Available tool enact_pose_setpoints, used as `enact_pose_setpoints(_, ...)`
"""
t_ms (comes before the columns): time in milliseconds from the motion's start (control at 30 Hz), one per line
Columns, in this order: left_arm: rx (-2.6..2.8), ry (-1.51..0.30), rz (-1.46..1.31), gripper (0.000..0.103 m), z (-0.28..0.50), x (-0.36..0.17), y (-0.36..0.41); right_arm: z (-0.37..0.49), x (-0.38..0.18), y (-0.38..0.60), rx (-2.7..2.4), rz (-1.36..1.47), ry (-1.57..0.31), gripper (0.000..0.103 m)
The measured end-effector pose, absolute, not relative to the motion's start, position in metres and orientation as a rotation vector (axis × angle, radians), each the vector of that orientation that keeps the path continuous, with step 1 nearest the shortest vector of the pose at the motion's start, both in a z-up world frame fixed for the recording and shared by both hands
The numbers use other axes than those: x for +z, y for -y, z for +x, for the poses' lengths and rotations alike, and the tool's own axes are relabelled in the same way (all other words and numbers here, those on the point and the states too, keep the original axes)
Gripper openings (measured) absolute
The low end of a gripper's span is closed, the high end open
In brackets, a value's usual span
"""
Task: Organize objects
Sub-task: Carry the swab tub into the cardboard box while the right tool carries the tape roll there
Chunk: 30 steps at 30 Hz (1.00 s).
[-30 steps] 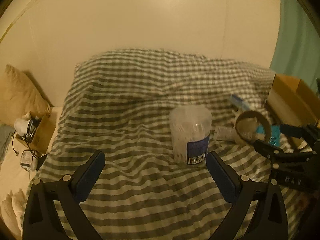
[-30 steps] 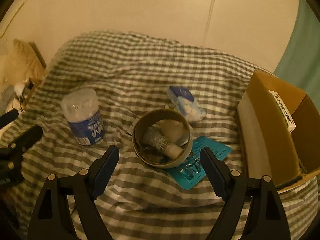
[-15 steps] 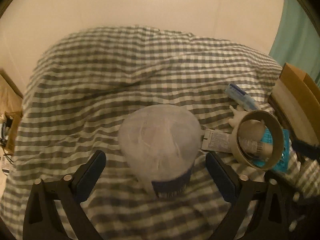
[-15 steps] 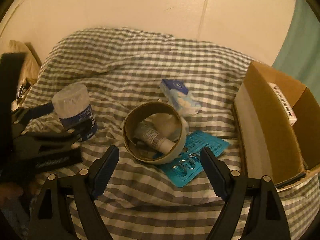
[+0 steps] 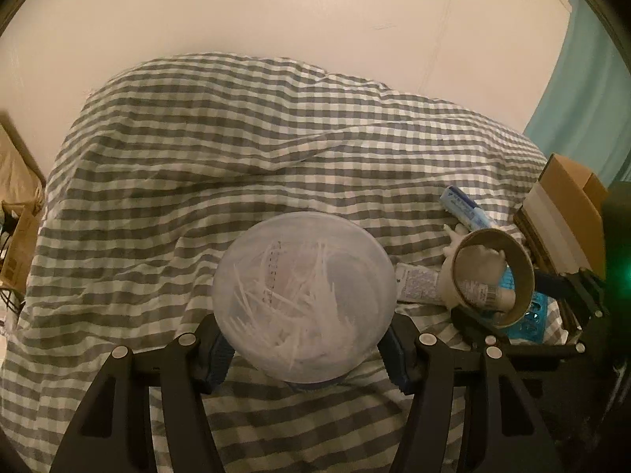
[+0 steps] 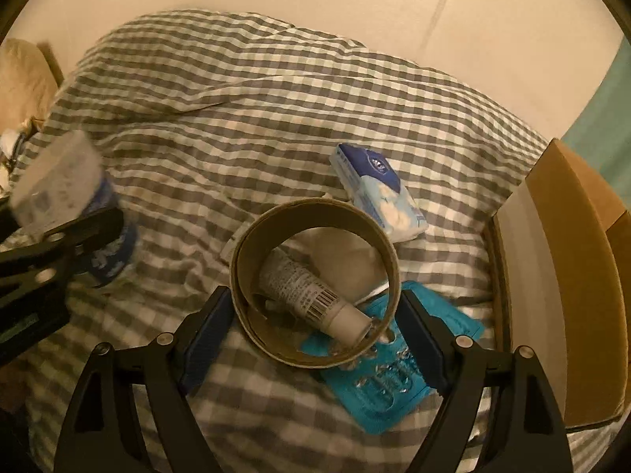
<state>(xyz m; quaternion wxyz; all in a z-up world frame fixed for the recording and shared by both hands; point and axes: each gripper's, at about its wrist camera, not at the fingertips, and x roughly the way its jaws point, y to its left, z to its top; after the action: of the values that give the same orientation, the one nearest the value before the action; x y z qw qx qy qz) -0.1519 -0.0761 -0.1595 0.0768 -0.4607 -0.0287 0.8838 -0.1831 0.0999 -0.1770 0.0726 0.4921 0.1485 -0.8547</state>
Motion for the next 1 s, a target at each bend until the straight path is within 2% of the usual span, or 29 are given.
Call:
enact_pose_setpoints(167,2.69,0.084,-1.399,0.064,-0.141,-0.151,0.087,-0.184,-0.18,-0.1,-2.557,1.488,-0.48,0.082)
enact_pose_setpoints(267,2.717,0.066,-1.374,0.064,-0.131,-0.139,0.091,-0.179,-0.17,-0.107,-2.564,1.444,-0.421,0.08)
enact_pose_setpoints(533,2.777,0.025,-1.303,0.064,-0.095,-0.09,0.08,-0.134,-0.097,-0.122,-2.61,1.247,-0.388,0.079)
enact_pose_setpoints(700,2.777,0.039,-1.222,0.064,-0.062,-0.062,0.065,-0.098,-0.049,-0.151,-2.632,1.174,-0.302,0.079)
enact_pose_setpoints(1000,2.728,-0.016,-1.135,0.064,-0.035,-0.02,0.001,-0.056,0.011,-0.214,-2.721,1.087,-0.31,0.079)
